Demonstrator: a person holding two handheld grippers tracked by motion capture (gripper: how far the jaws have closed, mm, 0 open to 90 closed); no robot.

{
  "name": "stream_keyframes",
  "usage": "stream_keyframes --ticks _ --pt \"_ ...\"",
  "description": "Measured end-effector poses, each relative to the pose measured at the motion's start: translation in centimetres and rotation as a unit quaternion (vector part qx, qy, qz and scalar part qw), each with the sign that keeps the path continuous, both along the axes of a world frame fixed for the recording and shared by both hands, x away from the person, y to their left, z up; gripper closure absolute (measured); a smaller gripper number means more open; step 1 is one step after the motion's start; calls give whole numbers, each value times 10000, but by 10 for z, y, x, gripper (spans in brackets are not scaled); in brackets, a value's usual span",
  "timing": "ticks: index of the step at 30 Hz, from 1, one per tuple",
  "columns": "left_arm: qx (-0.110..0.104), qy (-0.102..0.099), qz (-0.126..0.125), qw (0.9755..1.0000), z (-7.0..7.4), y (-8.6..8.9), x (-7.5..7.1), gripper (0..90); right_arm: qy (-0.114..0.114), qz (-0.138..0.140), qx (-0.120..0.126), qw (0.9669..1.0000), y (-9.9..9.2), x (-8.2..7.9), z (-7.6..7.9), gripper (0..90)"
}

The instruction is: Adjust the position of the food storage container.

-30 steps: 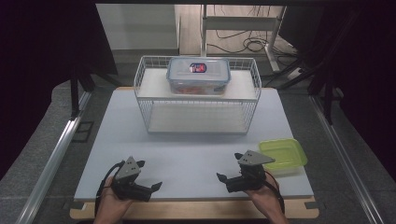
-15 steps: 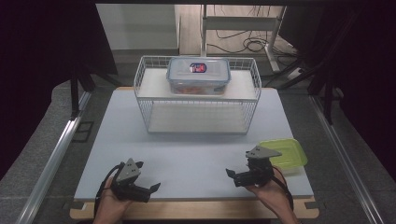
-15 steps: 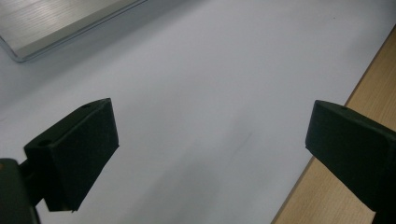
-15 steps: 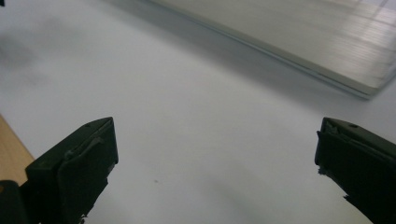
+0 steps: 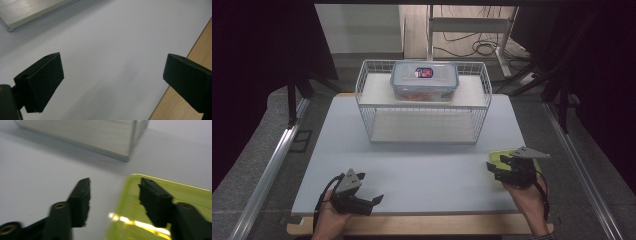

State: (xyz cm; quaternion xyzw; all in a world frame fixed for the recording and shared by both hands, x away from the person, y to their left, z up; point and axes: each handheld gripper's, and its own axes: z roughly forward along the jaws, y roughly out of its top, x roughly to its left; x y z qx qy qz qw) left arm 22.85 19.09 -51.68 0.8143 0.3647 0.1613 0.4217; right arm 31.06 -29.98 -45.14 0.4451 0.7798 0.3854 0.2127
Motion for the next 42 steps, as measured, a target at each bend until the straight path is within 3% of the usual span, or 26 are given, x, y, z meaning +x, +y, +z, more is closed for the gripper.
stream_keyframes --ticks 6,10,14,17,25,30,42 --pt "-29 37 12 10000 -1 1 1 30 71 -444 -151 9989 -31 7 1 745" --pt "-74 98 18 9999 0 1 1 38 -50 -728 -111 9973 -54 8 3 884" --pt "-33 113 14 9999 -1 0 1 40 -52 -1024 -40 9947 -77 11 3 895" --pt "-12 125 23 9999 -2 0 2 41 -62 -1243 -187 9921 -89 13 0 895" --pt "14 178 97 9998 -2 1 3 41 -40 -1588 -384 9866 -115 19 -13 894" --pt "24 182 111 9998 -3 1 4 41 127 -1708 -416 9844 -125 24 -24 894" --pt "50 144 131 9998 -2 1 4 41 390 -1492 -263 9877 -120 28 -33 894"
